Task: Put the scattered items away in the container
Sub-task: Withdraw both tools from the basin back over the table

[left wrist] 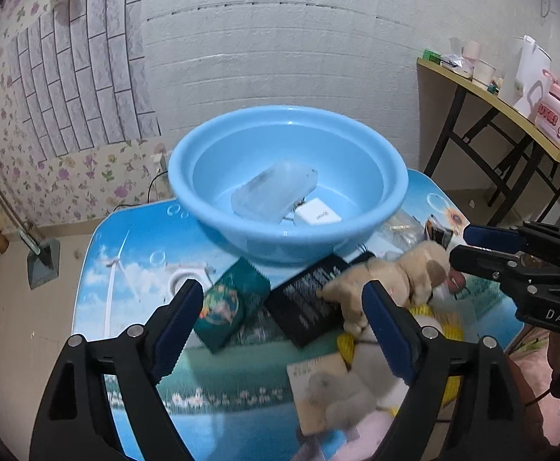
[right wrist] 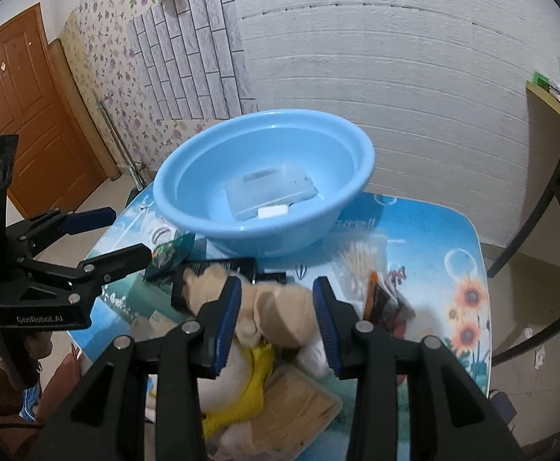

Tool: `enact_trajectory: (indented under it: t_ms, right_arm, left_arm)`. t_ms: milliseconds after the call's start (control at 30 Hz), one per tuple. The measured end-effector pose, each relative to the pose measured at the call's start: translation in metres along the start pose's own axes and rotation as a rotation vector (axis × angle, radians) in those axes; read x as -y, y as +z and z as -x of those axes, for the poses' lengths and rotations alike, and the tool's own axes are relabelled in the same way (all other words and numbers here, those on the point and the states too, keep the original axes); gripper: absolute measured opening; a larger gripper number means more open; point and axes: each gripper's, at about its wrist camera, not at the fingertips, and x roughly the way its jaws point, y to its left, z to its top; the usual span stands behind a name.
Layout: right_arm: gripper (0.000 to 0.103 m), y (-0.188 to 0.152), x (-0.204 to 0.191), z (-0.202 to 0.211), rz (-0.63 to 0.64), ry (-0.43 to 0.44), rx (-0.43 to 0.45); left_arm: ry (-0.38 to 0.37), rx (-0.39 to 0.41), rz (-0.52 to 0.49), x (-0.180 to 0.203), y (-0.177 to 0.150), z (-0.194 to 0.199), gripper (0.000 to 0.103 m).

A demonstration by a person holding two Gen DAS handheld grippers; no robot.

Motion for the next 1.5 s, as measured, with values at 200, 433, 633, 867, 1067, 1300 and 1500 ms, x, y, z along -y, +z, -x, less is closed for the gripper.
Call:
enact_trajectory:
  t_ms: [200,433,633,867,1067,1300,1500]
  right_arm:
    - [0.038,-0.014,0.000,0.006,-0.014,-0.003,-0.005]
    - [0.038,-0.037,0.008,0.010,-0.041,-0.046,-0.039]
    - [0.057,-0.059,0.012,0.008,-0.078,-0.034,-0.052]
    - [0.067,-0.077,0.014,0.006,-0.104,-0.042,-0.086]
    - [0.067,-0.086,0.009,0.008,-0.071,-0.050,-0.111]
    - [0.068,-0.091,0.002,0.003,-0.037,-0.046,-0.148]
    - [0.069,-0.093,-0.004,-0.002,-0.040,-0.015,-0.159]
  left_arm:
    - [0.013,-0.020,0.004,0.000,-0.021,0.006,0.090]
    - [0.003,-0.064,-0.007,-0.002,-0.055,0.005,0.090]
    - [-0.019,-0.102,-0.001,-0.001,-0.073,-0.001,0.090]
    - [-0.045,-0.147,-0.018,0.007,-0.091,-0.006,0.090]
    - [-0.044,-0.162,-0.030,0.015,-0.094,-0.015,0.090]
    - [-0.019,-0.168,-0.042,0.019,-0.088,-0.032,0.090]
    - [-0.009,-0.160,-0.047,0.019,-0.086,-0.037,0.090]
